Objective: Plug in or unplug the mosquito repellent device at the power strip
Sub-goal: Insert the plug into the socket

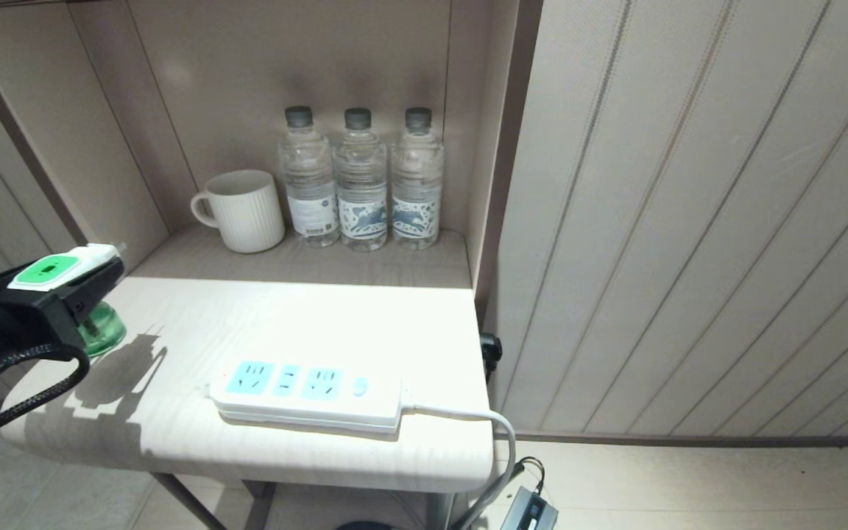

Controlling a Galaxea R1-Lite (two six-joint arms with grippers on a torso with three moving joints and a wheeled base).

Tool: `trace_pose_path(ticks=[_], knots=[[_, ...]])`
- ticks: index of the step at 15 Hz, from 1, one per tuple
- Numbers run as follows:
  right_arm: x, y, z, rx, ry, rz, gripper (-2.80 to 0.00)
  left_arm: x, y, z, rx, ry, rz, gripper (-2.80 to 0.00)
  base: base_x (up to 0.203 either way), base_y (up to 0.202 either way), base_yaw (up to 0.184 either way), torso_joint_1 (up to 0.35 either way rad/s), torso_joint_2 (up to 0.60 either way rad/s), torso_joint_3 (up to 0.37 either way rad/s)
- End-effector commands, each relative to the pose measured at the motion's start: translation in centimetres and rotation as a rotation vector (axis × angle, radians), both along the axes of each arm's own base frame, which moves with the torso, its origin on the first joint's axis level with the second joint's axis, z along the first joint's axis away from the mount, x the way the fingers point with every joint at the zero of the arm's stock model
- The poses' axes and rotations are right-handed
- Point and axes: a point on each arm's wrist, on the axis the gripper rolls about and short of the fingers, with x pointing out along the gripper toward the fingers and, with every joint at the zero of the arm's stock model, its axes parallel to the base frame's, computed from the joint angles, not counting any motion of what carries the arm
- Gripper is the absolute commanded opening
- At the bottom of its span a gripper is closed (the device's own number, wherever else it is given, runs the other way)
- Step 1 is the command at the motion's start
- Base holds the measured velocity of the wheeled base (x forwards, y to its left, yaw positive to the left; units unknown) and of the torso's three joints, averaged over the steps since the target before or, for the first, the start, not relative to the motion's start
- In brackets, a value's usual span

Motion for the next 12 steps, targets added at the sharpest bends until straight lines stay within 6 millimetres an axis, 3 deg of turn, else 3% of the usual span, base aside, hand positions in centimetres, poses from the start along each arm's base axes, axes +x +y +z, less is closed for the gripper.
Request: trace_pose_path(ticks=[1, 6, 8, 10, 12], knots=[[0.0, 0.0, 0.0, 0.000, -0.001, 0.000, -2.80, -2.8, 0.2, 1.7, 0.004, 0.043, 0.018, -2.80, 0.000, 0.000, 0.000, 0.000, 0.00, 0.000], [0.0, 0.0, 0.0, 0.000, -0.001, 0.000, -2.80, -7.3, 0.7, 6.7, 0.010, 0.424, -0.021, -2.80, 0.000, 0.000, 0.000, 0.000, 0.00, 0.000], [0.0, 0.0, 0.0, 0.000, -0.001, 0.000, -2.80, -9.3, 0.8, 7.7, 0.001, 0.600, -0.094, -2.80, 0.000, 0.000, 0.000, 0.000, 0.00, 0.000], [0.0, 0.0, 0.0, 0.000, -0.001, 0.000, -2.80, -9.9, 0.7, 8.4, -0.020, 0.788, -0.192, -2.80, 0.000, 0.000, 0.000, 0.000, 0.00, 0.000], [0.0, 0.0, 0.0, 0.000, -0.001, 0.000, -2.80, -9.3, 0.4, 9.1, -0.044, 0.951, -0.258, -2.80, 0.000, 0.000, 0.000, 0.000, 0.00, 0.000]])
